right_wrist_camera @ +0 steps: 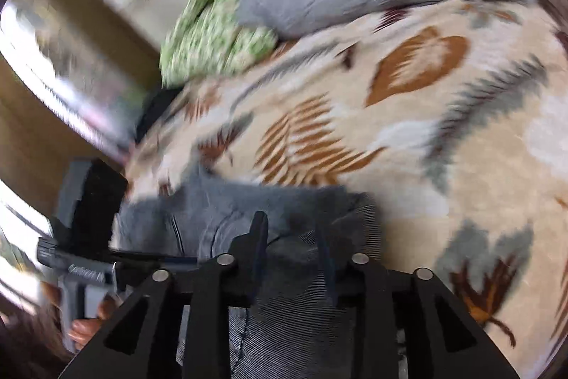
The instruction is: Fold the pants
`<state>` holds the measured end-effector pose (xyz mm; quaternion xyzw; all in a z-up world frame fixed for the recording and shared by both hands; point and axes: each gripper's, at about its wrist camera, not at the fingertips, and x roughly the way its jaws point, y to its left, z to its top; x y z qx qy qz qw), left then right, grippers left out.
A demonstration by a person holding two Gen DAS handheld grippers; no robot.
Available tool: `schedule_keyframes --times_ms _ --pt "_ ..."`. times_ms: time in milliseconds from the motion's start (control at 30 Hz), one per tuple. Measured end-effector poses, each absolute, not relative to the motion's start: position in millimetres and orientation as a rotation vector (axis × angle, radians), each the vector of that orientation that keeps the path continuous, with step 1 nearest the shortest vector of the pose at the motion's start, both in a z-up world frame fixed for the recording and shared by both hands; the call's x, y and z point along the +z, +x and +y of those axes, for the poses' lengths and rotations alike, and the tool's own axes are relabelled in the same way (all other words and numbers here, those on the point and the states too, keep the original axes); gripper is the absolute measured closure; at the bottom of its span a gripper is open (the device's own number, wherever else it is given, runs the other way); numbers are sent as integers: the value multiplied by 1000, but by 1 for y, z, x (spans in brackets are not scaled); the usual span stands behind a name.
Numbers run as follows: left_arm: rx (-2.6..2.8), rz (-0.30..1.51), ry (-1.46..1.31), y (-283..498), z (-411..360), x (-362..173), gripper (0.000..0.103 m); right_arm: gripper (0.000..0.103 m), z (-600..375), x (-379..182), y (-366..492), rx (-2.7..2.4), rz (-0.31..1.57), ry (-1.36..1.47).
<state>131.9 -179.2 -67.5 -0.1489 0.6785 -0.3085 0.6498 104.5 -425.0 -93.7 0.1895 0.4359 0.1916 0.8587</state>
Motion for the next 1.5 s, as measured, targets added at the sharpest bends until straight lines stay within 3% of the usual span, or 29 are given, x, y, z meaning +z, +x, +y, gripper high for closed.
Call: schedule_keyframes --times_ms 167,233,300,333,400,433,567,667,767,867,933,1000,1067,1133,1300,1367,1500 --pt "-740 1508 -284 92 -179 -60 39 70 -388 -99 129 519 1028 312" --pt "-734 1485 -283 83 -177 -60 39 50 -371 -101 135 565 1061 276" --pt "-717 1457 -278 77 -177 -58 42 44 -349 -104 139 568 1091 181" --pt "-704 1451 -274 75 -176 -57 46 51 -340 -105 140 538 1092 105" --pt "-689 1463 -287 72 -174 -54 72 75 -325 -105 134 533 1086 -4" --pt "-689 1467 -320 70 -169 -52 73 80 -319 -100 130 529 1072 -45" --pt "-691 1485 -402 64 -156 -57 73 82 -310 -62 109 609 935 -22" --pt "-683 1508 -410 61 -152 -63 75 78 -294 -79 109 613 989 -109" --pt "-702 1513 -391 59 -149 -59 75 72 -288 -105 114 607 1067 -122" --pt "-747 1523 -363 59 -145 -52 71 65 -308 -93 113 634 1062 -1" --pt "-762 1516 -352 64 -140 -45 71 51 -338 -77 111 632 1013 122" --pt "-752 1485 -368 70 -132 -35 63 45 -380 -62 109 572 955 237" --pt "-719 1454 -396 85 -128 -28 52 44 -424 -60 106 481 920 345" --pt "-683 1442 -423 100 -129 -27 49 44 -459 -70 104 384 925 434" --pt "-597 1465 -443 134 -147 -38 49 59 -474 -111 100 326 995 474" --pt "-568 1466 -396 138 -156 -38 49 91 -470 -119 102 326 1012 466" --pt "-473 1466 -220 139 -174 -65 49 95 -456 -101 98 329 886 405"
